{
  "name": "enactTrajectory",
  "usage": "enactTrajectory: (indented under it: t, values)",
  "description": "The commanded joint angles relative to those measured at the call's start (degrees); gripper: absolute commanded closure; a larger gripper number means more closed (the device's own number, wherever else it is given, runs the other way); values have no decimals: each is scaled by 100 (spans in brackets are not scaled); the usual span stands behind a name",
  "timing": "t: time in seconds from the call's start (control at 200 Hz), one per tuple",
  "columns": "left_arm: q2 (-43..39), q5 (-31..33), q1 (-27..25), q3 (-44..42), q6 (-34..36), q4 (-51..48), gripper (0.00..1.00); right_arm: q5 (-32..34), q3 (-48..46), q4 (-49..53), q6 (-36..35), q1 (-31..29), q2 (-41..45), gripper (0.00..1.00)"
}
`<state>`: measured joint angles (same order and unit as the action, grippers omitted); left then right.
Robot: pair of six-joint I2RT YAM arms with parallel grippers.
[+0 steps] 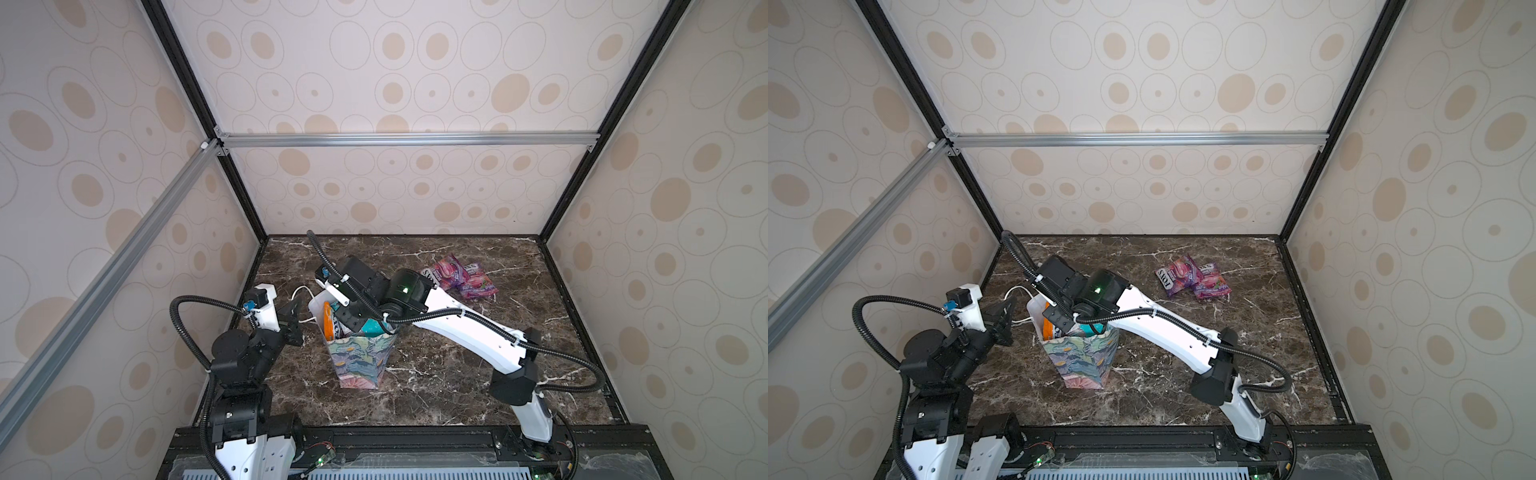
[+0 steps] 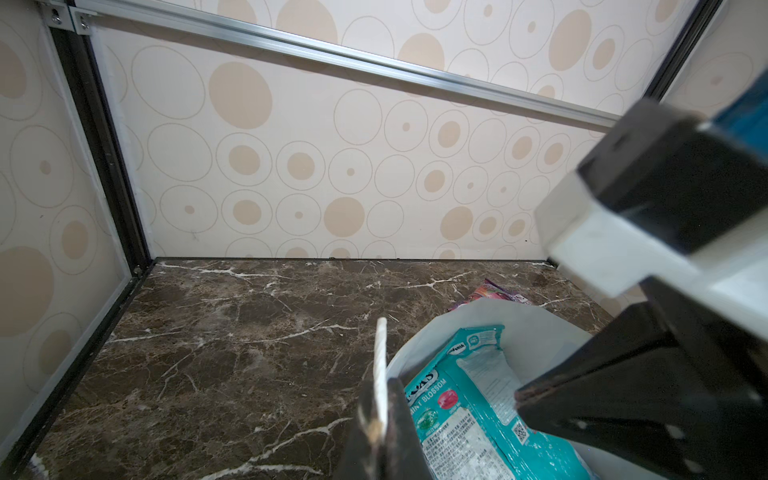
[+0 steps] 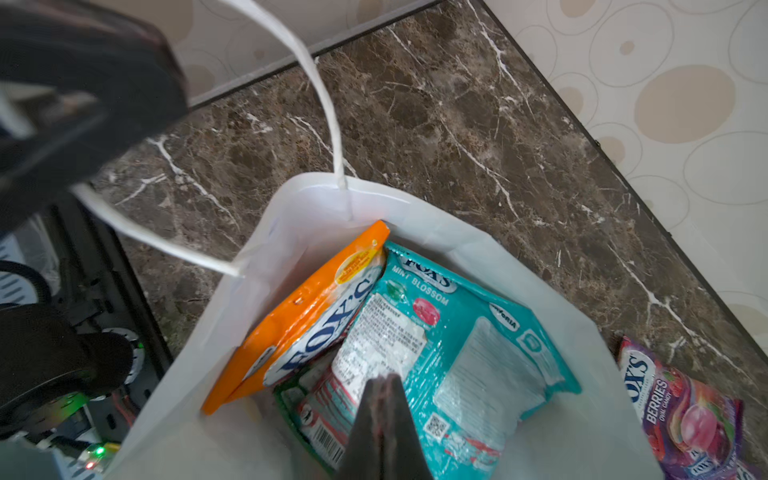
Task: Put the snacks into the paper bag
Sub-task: 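Lower the teal packet into the bag with the right gripper, then release the teal packet and withdraw the right gripper toward the purple packets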
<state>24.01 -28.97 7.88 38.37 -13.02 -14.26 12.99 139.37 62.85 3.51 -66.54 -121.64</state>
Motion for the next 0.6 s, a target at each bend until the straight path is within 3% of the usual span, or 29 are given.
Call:
enactTrajectory:
  t: [0.0, 0.17, 0.36, 0.595]
  values:
    - [-37, 5, -6, 23, 135, 35, 100, 338, 119, 435, -121, -22, 225, 100]
    - [-63, 61, -4, 29, 121, 36, 100, 463, -1372, -1056, -261, -18, 1388, 100]
    - [-7, 144, -4, 27, 115, 11, 100, 1141, -3002, -2287, -289, 118, 2894, 99]
    - [69, 419, -5, 47, 109, -50, 100, 247, -4904, -2666, 579, 1833, 4523, 92]
